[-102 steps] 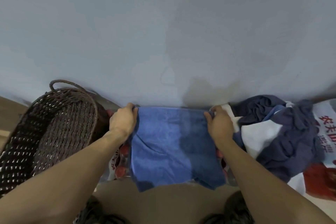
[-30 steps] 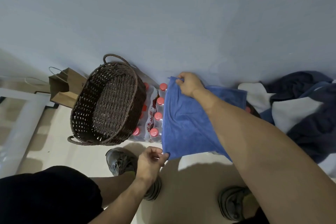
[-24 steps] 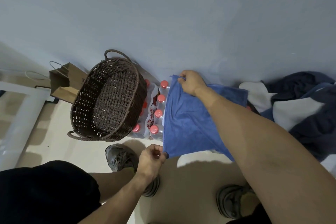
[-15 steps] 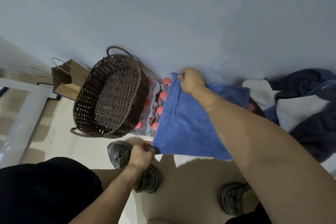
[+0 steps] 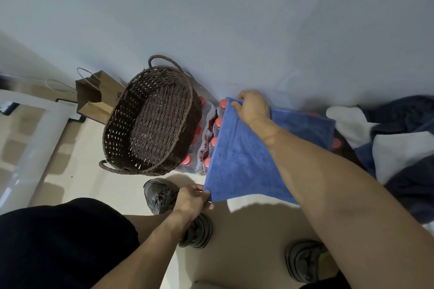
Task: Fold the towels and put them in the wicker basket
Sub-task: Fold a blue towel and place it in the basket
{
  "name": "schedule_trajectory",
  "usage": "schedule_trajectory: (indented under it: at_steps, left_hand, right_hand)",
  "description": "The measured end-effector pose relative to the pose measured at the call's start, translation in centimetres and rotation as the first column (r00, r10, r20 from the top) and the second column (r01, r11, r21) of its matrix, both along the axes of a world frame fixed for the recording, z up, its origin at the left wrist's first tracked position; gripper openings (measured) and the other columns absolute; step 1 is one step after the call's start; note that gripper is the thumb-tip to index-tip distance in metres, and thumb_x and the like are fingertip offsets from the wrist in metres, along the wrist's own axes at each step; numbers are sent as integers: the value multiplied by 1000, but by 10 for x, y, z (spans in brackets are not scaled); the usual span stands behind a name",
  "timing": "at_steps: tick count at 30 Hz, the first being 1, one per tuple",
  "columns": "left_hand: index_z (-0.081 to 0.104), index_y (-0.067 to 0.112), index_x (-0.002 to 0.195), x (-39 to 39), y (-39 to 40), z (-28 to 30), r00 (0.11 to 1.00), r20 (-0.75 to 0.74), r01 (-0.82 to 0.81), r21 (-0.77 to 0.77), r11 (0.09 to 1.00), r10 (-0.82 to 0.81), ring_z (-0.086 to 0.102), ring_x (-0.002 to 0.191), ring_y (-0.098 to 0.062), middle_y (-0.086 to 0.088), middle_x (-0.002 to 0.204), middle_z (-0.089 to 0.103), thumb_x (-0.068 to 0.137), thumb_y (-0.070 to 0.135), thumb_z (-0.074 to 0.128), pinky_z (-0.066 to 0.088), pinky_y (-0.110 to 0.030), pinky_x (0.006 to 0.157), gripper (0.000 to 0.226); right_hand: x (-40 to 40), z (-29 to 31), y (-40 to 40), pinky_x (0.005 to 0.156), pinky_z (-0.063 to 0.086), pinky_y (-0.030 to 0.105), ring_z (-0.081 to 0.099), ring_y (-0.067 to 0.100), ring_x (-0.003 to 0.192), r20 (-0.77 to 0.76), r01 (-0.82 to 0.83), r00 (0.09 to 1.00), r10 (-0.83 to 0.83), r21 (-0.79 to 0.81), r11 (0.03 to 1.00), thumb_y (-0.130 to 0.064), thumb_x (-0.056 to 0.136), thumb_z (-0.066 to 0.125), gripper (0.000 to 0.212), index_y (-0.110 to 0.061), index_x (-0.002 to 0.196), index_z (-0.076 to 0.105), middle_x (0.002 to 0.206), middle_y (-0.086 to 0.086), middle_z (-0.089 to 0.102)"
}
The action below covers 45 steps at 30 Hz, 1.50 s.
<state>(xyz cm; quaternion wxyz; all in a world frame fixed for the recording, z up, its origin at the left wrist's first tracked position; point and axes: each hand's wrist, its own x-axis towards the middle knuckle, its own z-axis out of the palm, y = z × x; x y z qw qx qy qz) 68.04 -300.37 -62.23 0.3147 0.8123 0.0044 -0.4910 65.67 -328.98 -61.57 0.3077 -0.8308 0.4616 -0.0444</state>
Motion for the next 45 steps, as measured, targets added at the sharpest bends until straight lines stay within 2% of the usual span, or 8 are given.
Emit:
schedule_trajectory:
  at_steps: [5,9,14,19,27,31,34,45]
  left_hand:
    - [63,0,108,8,-11,14,973,-28,231,186,955,-230,67,69,-34,-21,87,66,91,7,55,53,-39,57,21]
    - [63,16,105,19,-34,40,615,92,686,427,589,-783,68,91,-23,-9,107,68,90,47,55,54,-31,75,35]
    - [66,9,89,17,-107,52,680,517,534,136,834,-519,69,86,-32,-14,89,72,94,28,52,49,-32,71,24]
    - [62,10,113,18,-164,45,771,592,497,-330,803,-234,60,110,-22,-6,114,66,89,-6,40,43,-25,98,36]
    - [38,3,146,40,-171,-10,449,729,790,-55,610,-516,28,144,-31,-17,155,33,97,17,50,21,-41,120,52]
    - [24,8,154,31,-166,-22,317,785,805,75,589,-532,7,151,-22,-9,163,15,101,33,41,5,-37,123,61]
    - [14,9,156,28,-165,-25,230,802,803,164,574,-551,-2,151,-19,-8,164,6,103,37,30,1,-37,123,62]
    - [25,2,151,23,-187,-21,218,843,760,169,628,-491,18,148,-27,-17,158,26,98,34,34,8,-39,123,63]
  right_hand:
    - [-6,1,8,97,47,39,59,25,107,163,52,985,-63,70,996,-29,95,60,29,-12,118,60,127,9,50]
    - [-29,11,9,93,48,37,62,24,98,307,71,949,-69,3,997,-12,92,57,24,-11,115,58,124,7,47]
    - [-82,20,-2,88,42,30,59,28,96,262,230,943,-206,-67,971,-3,85,57,20,-5,105,63,111,15,56]
    - [-164,21,-9,88,44,39,57,41,105,70,673,739,-670,-40,738,-7,84,58,24,3,105,64,113,26,60]
    - [-188,4,-9,73,47,34,65,39,94,-111,630,773,-624,245,737,-30,92,65,37,6,95,70,98,25,70]
    - [-189,2,-22,51,37,28,49,24,55,14,664,725,-689,252,704,-19,90,64,36,-6,58,53,55,7,52]
    - [-196,2,-31,53,39,22,56,18,68,81,695,685,-724,226,683,-19,90,66,19,-4,78,66,71,3,62]
    - [-196,-15,-30,65,39,24,58,20,73,70,759,644,-762,67,648,-36,89,68,34,-3,89,65,80,5,65]
